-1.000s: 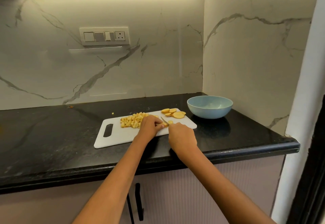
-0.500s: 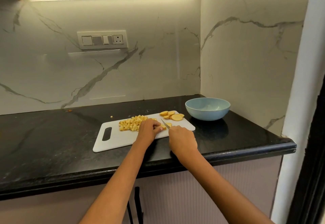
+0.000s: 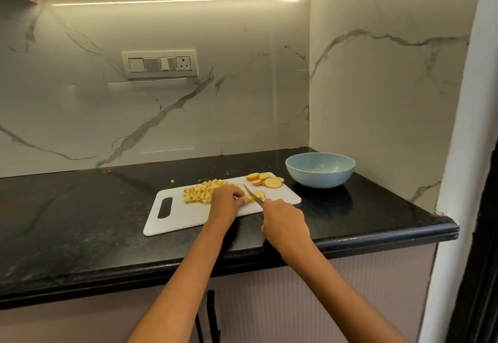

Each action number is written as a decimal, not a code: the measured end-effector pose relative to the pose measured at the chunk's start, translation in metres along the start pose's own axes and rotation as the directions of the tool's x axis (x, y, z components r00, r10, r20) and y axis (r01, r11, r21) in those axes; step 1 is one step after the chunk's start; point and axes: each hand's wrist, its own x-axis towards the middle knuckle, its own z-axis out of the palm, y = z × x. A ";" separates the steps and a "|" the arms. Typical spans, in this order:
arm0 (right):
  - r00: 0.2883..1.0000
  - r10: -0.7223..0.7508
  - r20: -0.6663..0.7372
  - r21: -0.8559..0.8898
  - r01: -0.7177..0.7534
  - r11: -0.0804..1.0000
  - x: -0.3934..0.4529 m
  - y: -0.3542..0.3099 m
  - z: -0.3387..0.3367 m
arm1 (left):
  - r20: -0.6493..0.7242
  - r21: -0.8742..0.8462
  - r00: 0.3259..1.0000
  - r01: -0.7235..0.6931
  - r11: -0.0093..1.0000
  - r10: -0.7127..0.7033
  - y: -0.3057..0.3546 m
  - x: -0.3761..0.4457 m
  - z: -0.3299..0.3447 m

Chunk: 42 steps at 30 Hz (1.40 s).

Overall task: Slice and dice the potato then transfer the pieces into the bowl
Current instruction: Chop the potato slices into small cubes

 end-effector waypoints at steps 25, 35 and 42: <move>1.000 -0.006 0.011 -0.059 0.007 0.998 0.006 -0.006 -0.002 | 0.001 -0.049 0.997 -0.081 0.996 0.081 -0.004 -0.003 -0.004; 0.998 0.018 0.057 0.068 -0.022 0.997 -0.001 0.001 0.000 | -0.118 -0.027 0.993 -0.011 1.000 0.008 -0.004 -0.002 -0.003; 0.999 0.016 0.044 0.053 -0.018 0.998 -0.001 -0.002 -0.002 | -0.054 -0.022 0.998 -0.014 1.000 0.013 -0.007 0.000 -0.003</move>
